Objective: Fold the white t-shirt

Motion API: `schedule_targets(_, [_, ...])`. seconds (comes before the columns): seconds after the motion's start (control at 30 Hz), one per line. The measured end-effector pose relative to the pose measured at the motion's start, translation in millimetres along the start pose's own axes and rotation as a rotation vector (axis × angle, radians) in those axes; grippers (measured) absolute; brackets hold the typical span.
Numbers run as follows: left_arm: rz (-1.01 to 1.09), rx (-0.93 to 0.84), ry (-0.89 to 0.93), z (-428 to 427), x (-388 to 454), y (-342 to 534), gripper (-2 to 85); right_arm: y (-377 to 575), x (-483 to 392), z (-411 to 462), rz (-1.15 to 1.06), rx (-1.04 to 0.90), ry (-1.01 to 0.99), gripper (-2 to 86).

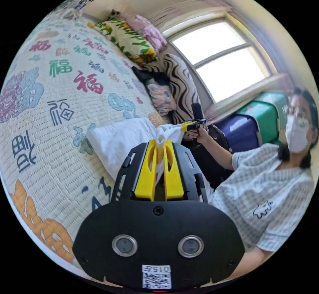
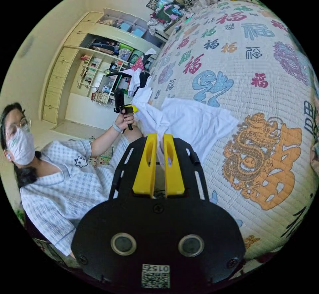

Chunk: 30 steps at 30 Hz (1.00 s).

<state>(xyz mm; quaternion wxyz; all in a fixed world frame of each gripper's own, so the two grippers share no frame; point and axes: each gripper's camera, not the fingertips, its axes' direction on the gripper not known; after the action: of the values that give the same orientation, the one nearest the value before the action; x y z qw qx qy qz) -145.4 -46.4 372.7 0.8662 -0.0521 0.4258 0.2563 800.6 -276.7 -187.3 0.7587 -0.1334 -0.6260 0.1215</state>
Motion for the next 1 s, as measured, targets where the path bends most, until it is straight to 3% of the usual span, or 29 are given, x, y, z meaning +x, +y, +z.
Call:
schedule_targets(0.17, [-0.239,-0.05,0.007,24.1,-73.9,-45.0,1.4,-57.0,69.8,7.9,0.163,-0.019,-0.015,3.2])
schedule_targets(0.43, [-0.338,-0.07,-0.042,28.5,-95.5,-53.0,4.5,-86.2,120.0,16.2,0.258,0.011,0.011,0.9])
schedule_targets(0.53, [-0.298,0.084,-0.184,-4.4,-71.7,-43.6,4.4,-77.8,103.2,4.5,0.185,0.081,0.113,1.6])
schedule_targets(0.63, [-0.173,0.046,-0.205,-14.5,-29.4,-43.3,5.2,-68.7,59.7,4.9,0.026,0.114,0.267,1.8])
schedule_targets(0.73, [-0.06,-0.011,-0.226,14.1,8.7,-42.7,5.3,-73.1,30.0,36.1,-0.088,0.098,0.261,0.9])
schedule_targets(1.0, [-0.18,-0.067,-0.239,64.9,-17.3,-43.4,-0.4,-102.1,83.6,112.5,0.054,-0.076,0.447,-0.5])
